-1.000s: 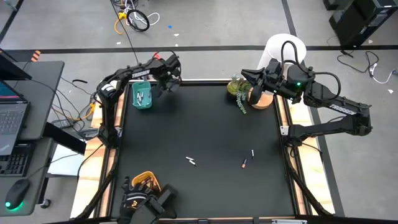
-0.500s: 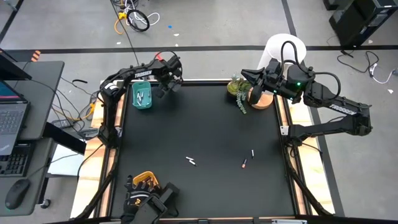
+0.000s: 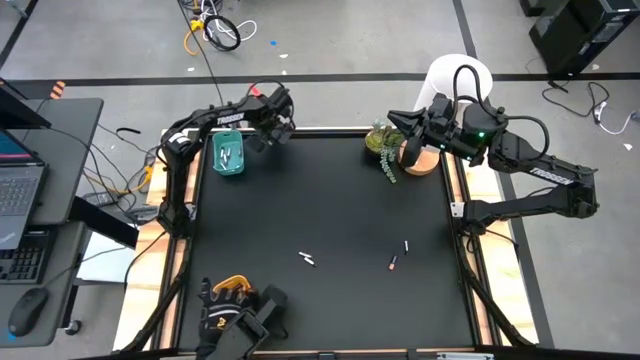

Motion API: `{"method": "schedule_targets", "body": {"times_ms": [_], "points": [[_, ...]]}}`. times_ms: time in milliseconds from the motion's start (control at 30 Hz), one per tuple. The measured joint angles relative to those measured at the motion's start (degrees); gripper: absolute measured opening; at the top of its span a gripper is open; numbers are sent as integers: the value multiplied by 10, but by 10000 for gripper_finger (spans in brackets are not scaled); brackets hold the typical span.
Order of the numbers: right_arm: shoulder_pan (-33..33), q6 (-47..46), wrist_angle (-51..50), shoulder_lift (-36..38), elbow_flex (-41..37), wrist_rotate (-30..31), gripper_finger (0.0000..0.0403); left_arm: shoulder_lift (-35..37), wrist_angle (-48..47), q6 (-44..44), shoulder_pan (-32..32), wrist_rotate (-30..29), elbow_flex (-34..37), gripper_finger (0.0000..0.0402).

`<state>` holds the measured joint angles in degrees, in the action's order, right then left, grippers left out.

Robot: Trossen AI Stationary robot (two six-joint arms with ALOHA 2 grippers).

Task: Sort batteries
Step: Put the silver battery into the blue bin

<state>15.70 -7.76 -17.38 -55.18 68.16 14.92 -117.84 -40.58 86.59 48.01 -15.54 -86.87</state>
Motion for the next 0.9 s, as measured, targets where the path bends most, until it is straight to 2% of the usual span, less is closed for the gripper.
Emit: {"method": "schedule_targets", "body": {"times_ms": [133, 467, 633, 800, 900], "points": [[0, -2, 2, 0, 0, 0, 22, 0, 25, -15, 1, 3, 0, 85], [0, 0, 10, 0, 0, 0, 22, -9, -67, -16, 2, 21, 0, 85], [0, 3, 15, 0, 0, 0, 22, -9, -72, -16, 2, 34, 0, 85], [1, 4, 15, 0, 0, 0, 22, -9, -133, -51, -3, 107, -28, 85], [2, 5, 15, 0, 0, 0, 22, -9, -159, -75, -2, 113, -46, 85]]}}
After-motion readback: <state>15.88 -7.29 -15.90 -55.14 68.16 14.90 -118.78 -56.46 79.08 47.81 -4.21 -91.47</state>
